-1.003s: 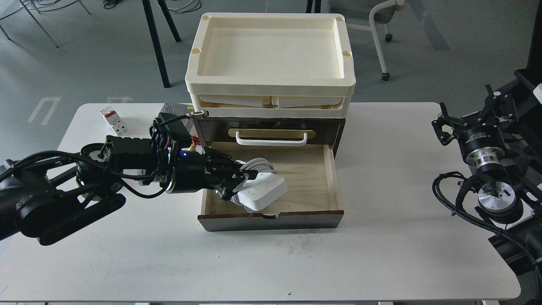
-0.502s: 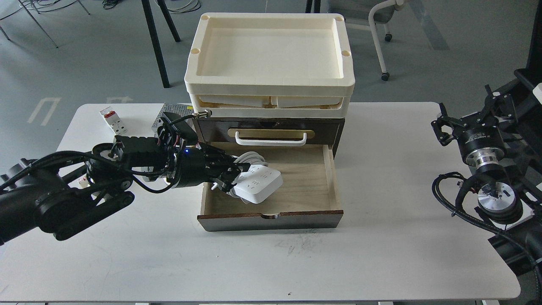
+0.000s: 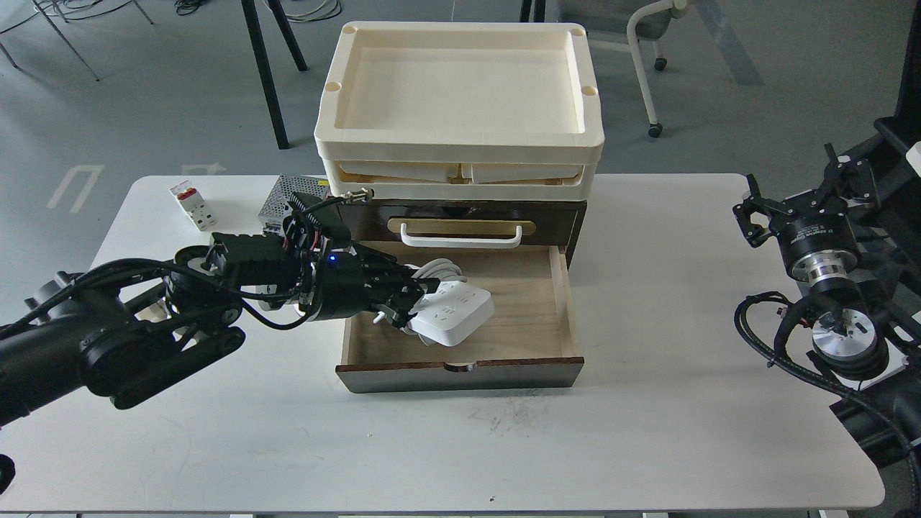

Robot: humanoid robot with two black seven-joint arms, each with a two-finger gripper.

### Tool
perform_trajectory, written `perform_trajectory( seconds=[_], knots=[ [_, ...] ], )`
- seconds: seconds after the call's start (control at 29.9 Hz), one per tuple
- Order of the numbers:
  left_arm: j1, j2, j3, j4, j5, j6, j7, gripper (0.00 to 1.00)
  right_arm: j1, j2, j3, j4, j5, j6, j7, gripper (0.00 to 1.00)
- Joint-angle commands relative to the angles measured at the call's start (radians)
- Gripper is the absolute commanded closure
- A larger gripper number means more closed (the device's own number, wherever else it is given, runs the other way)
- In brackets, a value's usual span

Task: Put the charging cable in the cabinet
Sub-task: 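Lower the charger onto the drawer floor and open the left gripper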

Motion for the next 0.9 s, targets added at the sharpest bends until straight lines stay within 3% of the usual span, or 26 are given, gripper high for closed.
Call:
perform_trajectory(
  seconds=[0.0,0.57,0.74,0.87],
  knots=[
    [0.000,-0.007,0.001,0.000,0.002,0.001,-0.001,0.89,-0.001,-0.001,0.000,-0.001,0.000,0.000,0.000,0.00],
    [-0.001,-0.082,-0.007,0.096,0.031,0.047,0.022,0.84,0.000,0.001,0.000,-0.001,0.000,0.000,0.000,0.00],
    [-0.001,-0.079,-0.002,0.110,0.080,0.059,0.019,0.63,0.000,-0.001,0.000,-0.001,0.000,0.000,0.000,0.00],
    [0.005,-0.081,0.003,0.104,0.081,0.059,0.021,0.58,0.000,-0.001,0.000,-0.001,0.000,0.000,0.000,0.00]
  ],
)
